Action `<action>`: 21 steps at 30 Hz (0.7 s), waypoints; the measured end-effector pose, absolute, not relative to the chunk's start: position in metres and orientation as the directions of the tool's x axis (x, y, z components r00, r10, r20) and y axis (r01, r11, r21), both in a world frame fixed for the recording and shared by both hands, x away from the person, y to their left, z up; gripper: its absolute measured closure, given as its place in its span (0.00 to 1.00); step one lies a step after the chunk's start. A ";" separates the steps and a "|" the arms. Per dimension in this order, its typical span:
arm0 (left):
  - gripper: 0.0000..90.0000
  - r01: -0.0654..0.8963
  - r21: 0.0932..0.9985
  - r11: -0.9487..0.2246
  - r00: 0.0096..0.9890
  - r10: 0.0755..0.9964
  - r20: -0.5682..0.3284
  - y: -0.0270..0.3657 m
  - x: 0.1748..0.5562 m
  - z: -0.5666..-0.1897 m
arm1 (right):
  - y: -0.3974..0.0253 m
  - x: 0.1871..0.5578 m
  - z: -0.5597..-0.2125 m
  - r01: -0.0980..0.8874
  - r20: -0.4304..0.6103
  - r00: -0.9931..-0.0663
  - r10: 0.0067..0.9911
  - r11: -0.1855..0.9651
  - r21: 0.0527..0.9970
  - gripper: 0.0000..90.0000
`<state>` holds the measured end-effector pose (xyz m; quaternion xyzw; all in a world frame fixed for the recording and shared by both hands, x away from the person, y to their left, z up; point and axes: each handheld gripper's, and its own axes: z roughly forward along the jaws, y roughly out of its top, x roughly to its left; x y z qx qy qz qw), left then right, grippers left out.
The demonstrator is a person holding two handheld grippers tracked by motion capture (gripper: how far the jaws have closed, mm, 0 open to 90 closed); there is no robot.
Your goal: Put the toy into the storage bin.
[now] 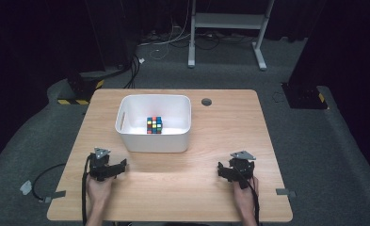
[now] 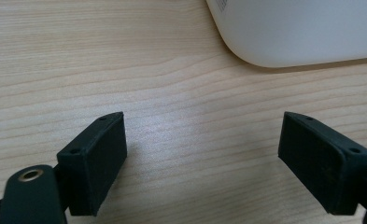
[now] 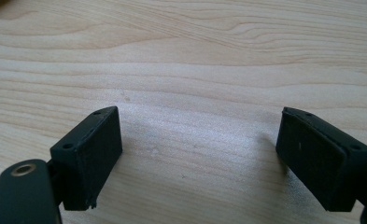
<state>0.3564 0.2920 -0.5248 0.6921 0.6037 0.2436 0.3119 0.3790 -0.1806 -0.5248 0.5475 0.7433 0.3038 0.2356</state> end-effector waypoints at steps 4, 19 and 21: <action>0.18 0.683 0.727 -0.070 0.148 0.988 -0.043 0.292 0.357 -0.526 | -0.181 0.379 -0.525 0.671 -0.018 -0.289 0.957 0.216 0.710 0.16; 0.17 0.676 0.730 -0.103 0.153 0.988 -0.002 0.289 0.356 -0.528 | -0.181 0.379 -0.525 0.671 -0.017 -0.289 0.957 0.216 0.710 0.16; 0.17 0.677 0.729 -0.103 0.152 0.988 -0.002 0.289 0.356 -0.528 | -0.181 0.379 -0.525 0.671 -0.017 -0.289 0.957 0.215 0.710 0.16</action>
